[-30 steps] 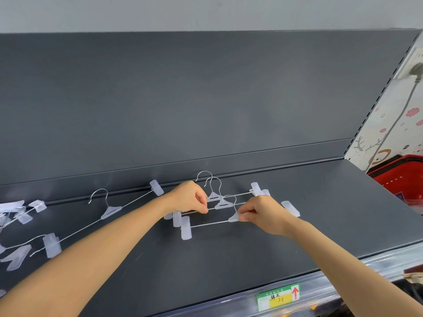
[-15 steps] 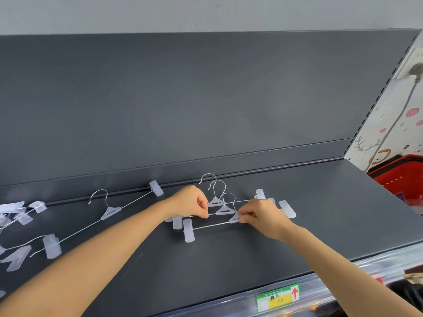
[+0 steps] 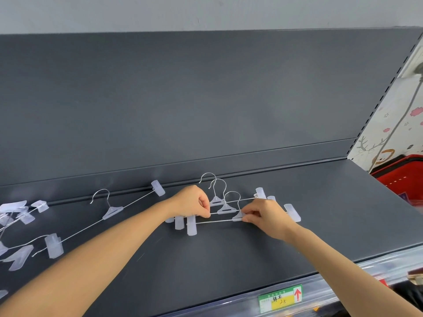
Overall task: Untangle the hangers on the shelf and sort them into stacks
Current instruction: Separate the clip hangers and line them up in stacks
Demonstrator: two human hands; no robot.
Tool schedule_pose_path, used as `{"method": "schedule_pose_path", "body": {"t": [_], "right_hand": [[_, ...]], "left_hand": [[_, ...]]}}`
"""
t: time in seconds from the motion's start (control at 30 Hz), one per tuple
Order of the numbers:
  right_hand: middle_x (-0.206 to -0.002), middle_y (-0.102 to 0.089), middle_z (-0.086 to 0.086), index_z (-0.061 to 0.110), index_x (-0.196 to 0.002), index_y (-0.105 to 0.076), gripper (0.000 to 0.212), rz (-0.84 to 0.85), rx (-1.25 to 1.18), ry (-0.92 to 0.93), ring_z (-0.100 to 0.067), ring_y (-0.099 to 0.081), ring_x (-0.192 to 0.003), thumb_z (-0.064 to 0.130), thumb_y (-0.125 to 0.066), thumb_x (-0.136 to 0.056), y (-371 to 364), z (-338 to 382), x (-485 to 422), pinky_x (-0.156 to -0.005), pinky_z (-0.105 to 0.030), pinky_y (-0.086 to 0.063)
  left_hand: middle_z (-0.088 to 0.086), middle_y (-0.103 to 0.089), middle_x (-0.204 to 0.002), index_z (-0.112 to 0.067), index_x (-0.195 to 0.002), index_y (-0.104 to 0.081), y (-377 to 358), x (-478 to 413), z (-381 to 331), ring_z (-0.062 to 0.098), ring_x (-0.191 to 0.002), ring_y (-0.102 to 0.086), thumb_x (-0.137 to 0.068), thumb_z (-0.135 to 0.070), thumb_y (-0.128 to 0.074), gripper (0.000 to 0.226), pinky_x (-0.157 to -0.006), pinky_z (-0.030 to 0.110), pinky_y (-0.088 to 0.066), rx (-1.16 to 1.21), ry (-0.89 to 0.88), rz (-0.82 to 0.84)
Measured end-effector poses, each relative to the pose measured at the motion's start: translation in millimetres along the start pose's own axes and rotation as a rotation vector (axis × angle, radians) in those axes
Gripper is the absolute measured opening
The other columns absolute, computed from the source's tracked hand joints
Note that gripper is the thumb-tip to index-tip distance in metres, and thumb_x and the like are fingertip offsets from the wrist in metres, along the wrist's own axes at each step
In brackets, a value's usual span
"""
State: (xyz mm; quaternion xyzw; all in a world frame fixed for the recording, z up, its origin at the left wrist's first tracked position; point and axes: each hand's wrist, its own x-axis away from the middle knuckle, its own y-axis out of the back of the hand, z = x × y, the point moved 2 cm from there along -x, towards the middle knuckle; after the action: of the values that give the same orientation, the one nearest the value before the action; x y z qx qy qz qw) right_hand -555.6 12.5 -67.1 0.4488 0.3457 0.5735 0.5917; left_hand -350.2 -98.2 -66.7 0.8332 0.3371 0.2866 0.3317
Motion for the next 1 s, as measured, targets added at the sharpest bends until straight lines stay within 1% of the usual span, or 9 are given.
{"method": "schedule_pose_path", "body": {"t": [0.13, 0.23, 0.3, 0.4, 0.47, 0.63, 0.73, 0.9, 1.0], "right_hand": [[-0.084, -0.052, 0.003, 0.037, -0.093, -0.059, 0.017, 0.003, -0.023, 0.009, -0.012, -0.038, -0.102, 0.041, -0.043, -0.090, 3, -2, 1, -0.086, -0.040, -0.020], [-0.072, -0.050, 0.009, 0.037, -0.093, -0.060, 0.015, -0.001, -0.031, 0.013, -0.010, -0.039, -0.100, 0.042, -0.046, -0.090, 6, -2, 2, -0.084, -0.041, -0.027], [-0.072, -0.051, 0.011, 0.037, -0.092, -0.059, 0.014, -0.011, -0.024, 0.019, -0.008, -0.039, -0.100, 0.044, -0.047, -0.089, 6, -3, 2, -0.086, -0.041, -0.027], [-0.073, -0.053, 0.004, 0.026, -0.089, -0.061, 0.020, 0.001, -0.024, 0.047, -0.013, -0.040, -0.081, 0.042, -0.050, -0.090, 8, -4, 3, -0.074, -0.030, -0.023], [-0.073, -0.054, -0.003, 0.017, -0.086, -0.063, 0.023, 0.015, -0.065, 0.095, -0.014, -0.035, -0.069, 0.037, -0.052, -0.090, 11, -2, 4, -0.067, -0.028, -0.025], [-0.078, -0.056, -0.011, 0.012, -0.086, -0.065, 0.026, 0.028, -0.076, 0.113, -0.017, -0.035, -0.067, 0.033, -0.052, -0.093, 18, 0, 11, -0.062, -0.032, -0.027], [-0.077, -0.059, -0.013, 0.010, -0.084, -0.066, 0.024, 0.038, -0.164, 0.138, -0.012, -0.031, -0.057, 0.032, -0.058, -0.089, 15, -3, 12, -0.054, -0.022, -0.029], [-0.057, -0.039, -0.003, 0.005, -0.077, -0.062, 0.025, -0.007, -0.171, 0.124, -0.014, -0.028, -0.054, 0.027, -0.060, -0.088, 17, 1, 19, -0.046, -0.021, -0.025], [-0.054, -0.032, 0.000, 0.009, -0.059, -0.046, 0.035, -0.013, -0.192, 0.061, -0.015, -0.023, -0.053, 0.024, -0.061, -0.086, 13, -1, 21, -0.049, -0.024, -0.020]], "left_hand": [[0.005, -0.069, -0.081, -0.020, -0.063, -0.068, 1, -1, 0, 0.008, -0.064, -0.055, -0.068, -0.016, -0.073, 0.008, -0.061, 0.026, -0.046, 0.015, 0.013, 0.019], [-0.006, -0.062, -0.063, -0.010, -0.074, -0.069, 1, 1, -2, 0.007, -0.057, -0.050, -0.071, -0.012, -0.072, 0.005, -0.052, 0.018, -0.041, 0.037, 0.019, 0.046], [-0.010, -0.059, -0.060, -0.007, -0.076, -0.068, 1, 1, -4, 0.006, -0.055, -0.049, -0.071, -0.011, -0.072, 0.007, -0.050, 0.016, -0.039, 0.033, 0.012, 0.052], [-0.012, -0.059, -0.060, -0.009, -0.075, -0.067, 2, 0, -4, 0.005, -0.056, -0.050, -0.071, -0.012, -0.072, 0.007, -0.057, 0.020, -0.042, 0.009, 0.002, 0.043], [-0.013, -0.059, -0.057, -0.011, -0.073, -0.068, 3, 0, -2, 0.004, -0.054, -0.049, -0.071, -0.011, -0.071, 0.004, -0.057, 0.020, -0.042, 0.004, 0.000, 0.034], [-0.012, -0.057, -0.051, -0.013, -0.066, -0.069, 5, 0, 1, 0.004, -0.049, -0.046, -0.070, -0.013, -0.071, 0.004, -0.054, 0.020, -0.040, 0.012, 0.023, -0.008], [-0.011, -0.056, -0.049, -0.010, -0.067, -0.069, 6, 0, 2, 0.003, -0.046, -0.046, -0.070, -0.012, -0.071, 0.004, -0.051, 0.017, -0.040, 0.021, 0.038, -0.057], [-0.007, -0.058, -0.056, -0.011, -0.068, -0.069, 5, -1, 1, 0.006, -0.051, -0.047, -0.071, -0.013, -0.072, 0.005, -0.053, 0.017, -0.040, 0.000, 0.030, -0.068], [-0.006, -0.059, -0.058, -0.011, -0.068, -0.070, 4, -2, 0, 0.007, -0.053, -0.048, -0.071, -0.014, -0.072, 0.004, -0.054, 0.019, -0.041, -0.006, 0.028, -0.069]]}}
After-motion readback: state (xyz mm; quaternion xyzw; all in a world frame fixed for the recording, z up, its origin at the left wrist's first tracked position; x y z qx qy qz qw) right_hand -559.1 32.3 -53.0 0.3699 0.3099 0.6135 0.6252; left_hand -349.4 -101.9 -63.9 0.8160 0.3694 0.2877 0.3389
